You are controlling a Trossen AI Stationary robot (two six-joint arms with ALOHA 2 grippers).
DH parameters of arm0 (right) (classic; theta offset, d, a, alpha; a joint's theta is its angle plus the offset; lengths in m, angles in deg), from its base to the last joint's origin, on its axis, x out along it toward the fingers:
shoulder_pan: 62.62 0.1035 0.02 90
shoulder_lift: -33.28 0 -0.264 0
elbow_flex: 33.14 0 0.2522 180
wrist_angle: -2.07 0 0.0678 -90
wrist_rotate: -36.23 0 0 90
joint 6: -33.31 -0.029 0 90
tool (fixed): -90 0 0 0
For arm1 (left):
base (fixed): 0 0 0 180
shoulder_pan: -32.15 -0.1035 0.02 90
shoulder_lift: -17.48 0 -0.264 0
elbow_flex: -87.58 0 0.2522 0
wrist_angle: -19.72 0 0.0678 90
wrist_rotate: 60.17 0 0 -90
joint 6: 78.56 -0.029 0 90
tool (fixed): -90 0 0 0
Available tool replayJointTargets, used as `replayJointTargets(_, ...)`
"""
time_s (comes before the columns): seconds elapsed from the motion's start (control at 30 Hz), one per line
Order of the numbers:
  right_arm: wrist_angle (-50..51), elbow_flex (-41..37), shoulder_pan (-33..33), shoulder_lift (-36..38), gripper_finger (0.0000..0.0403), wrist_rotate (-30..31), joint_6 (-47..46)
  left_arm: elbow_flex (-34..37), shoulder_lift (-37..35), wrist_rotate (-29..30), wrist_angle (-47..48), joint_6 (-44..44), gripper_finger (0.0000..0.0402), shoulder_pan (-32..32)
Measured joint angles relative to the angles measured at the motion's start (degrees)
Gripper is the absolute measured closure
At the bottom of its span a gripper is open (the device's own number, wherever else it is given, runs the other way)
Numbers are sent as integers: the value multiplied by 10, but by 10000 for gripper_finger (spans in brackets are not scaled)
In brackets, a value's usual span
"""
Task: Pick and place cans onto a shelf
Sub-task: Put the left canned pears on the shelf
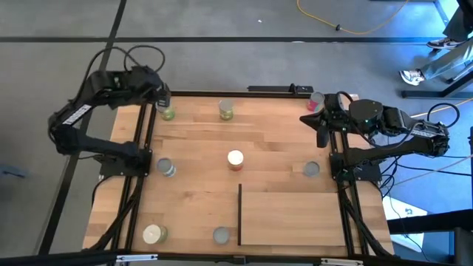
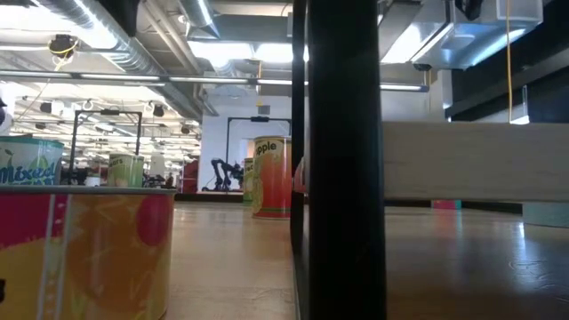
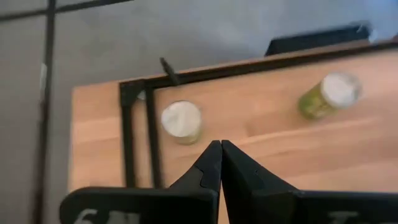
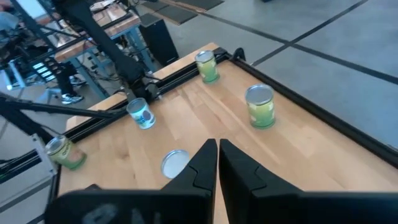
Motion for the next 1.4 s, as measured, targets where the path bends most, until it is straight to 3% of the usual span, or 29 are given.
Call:
replayJointTargets(0.13, 0, 0, 0, 0, 382, -7, 0, 0, 22, -69, 0, -98, 401, -50)
replayJointTargets(0.43, 1, 0, 0, 0, 382, -8, 0, 0, 107, -139, -1, -152, 369, -128)
replayJointTargets(0.67, 1, 0, 0, 0, 382, -8, 0, 15, 174, -144, -3, -190, 351, -165)
replayJointTargets(0.87, 1, 0, 0, 0, 382, -34, 0, 104, 198, -156, -13, -192, 350, -195)
replayJointTargets(1.1, 1, 0, 0, 0, 382, -33, 1, 210, 204, -159, -154, -287, 350, -194)
replayJointTargets(1.4, 1, 0, 0, 0, 382, -32, 0, 241, 204, -151, -214, -309, 350, -198)
